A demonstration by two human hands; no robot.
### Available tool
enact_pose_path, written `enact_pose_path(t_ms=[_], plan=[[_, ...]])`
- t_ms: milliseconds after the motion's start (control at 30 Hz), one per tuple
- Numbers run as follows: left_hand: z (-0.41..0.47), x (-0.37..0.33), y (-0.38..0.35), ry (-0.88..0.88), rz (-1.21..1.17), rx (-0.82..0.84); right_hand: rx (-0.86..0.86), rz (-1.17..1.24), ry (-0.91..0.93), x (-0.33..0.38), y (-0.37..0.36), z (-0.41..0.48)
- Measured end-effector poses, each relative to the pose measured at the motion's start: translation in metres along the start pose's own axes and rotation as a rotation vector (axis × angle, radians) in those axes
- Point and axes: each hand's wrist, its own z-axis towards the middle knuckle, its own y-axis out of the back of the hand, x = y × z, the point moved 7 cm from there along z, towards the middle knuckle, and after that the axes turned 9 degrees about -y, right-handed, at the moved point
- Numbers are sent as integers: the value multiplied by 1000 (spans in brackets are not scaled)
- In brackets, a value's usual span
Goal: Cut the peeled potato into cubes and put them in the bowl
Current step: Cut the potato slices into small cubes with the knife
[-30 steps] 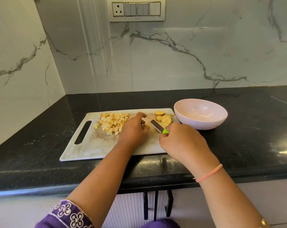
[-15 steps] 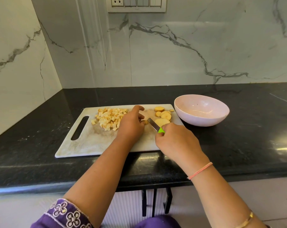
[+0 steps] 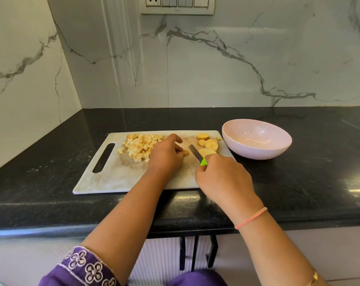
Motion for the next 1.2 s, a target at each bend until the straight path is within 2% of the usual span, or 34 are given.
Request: enact_pose_path(t_ms=[400,733,1033,1200], plan=[[1,-4,2,0,51,-15,-8,-53,34,11,-12,15],[-1,3,-2,53,-13,-30,117,-105,58,22,-3,19],[2,7,1,59,9,-39,62,-198,146,30,4,8],[2,6,-1,59,-22,-29,41,-179,120,17,1,2]])
